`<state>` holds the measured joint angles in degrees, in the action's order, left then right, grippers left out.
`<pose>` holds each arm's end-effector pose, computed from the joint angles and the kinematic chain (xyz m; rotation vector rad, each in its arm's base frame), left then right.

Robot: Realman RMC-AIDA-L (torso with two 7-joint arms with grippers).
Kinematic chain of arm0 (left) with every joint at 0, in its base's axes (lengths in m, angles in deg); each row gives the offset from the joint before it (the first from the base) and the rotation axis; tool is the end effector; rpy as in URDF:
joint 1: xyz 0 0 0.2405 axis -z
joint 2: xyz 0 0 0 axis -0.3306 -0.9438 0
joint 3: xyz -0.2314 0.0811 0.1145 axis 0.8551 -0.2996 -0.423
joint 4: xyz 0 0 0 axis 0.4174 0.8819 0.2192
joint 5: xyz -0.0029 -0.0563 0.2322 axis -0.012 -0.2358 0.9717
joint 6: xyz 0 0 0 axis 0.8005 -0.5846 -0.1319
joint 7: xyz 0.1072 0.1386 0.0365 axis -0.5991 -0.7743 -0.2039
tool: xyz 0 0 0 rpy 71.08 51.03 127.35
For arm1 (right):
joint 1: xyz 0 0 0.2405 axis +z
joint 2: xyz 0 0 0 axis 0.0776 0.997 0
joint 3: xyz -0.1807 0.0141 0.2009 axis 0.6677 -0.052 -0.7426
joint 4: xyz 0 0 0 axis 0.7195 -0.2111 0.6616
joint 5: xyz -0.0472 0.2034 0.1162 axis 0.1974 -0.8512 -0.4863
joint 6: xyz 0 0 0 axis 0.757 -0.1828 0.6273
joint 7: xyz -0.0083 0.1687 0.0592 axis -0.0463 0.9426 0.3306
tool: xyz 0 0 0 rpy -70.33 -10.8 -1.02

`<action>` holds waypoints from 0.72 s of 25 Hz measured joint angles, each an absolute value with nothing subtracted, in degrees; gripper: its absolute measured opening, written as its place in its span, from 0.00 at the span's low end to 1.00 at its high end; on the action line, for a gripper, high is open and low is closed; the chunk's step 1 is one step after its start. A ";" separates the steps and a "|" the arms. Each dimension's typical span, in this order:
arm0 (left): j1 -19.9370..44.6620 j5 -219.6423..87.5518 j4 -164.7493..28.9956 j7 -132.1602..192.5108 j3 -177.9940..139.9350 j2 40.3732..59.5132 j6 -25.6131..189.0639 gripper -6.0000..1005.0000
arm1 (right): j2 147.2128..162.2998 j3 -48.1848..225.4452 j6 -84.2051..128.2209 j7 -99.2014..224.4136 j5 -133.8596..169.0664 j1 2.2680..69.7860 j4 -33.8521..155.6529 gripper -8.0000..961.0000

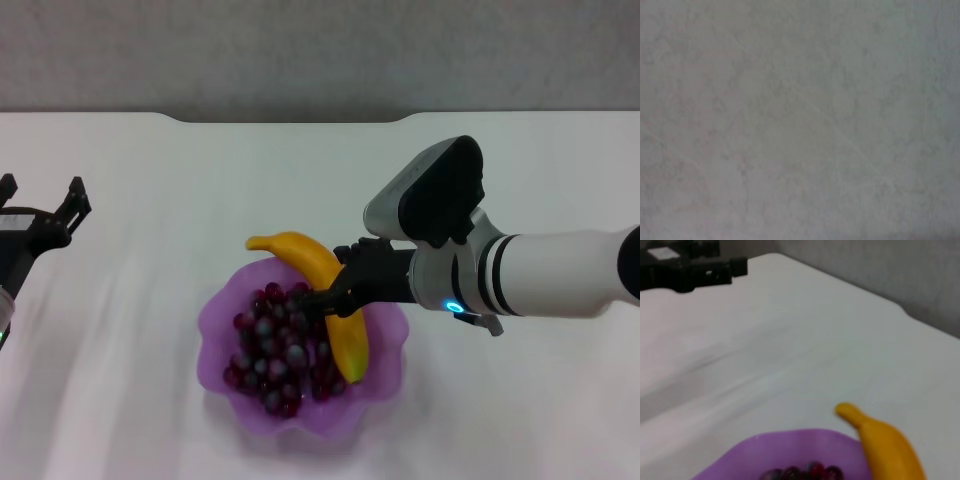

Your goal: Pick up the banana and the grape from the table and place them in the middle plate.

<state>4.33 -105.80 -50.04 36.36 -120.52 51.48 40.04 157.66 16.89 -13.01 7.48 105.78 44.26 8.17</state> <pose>-0.3657 0.4221 -0.0157 -1.5710 -0.6148 -0.5755 0.1649 0.4349 -0.1722 -2.5894 0.5787 0.1447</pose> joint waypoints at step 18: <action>4.30 -105.96 -51.37 40.43 -121.15 51.57 39.41 0.88 | 157.44 7.85 5.66 -8.78 96.74 27.89 3.21 0.93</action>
<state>4.30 -105.96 -51.37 40.43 -121.15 51.57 39.41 157.44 7.85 5.66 -8.78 96.74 27.89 3.21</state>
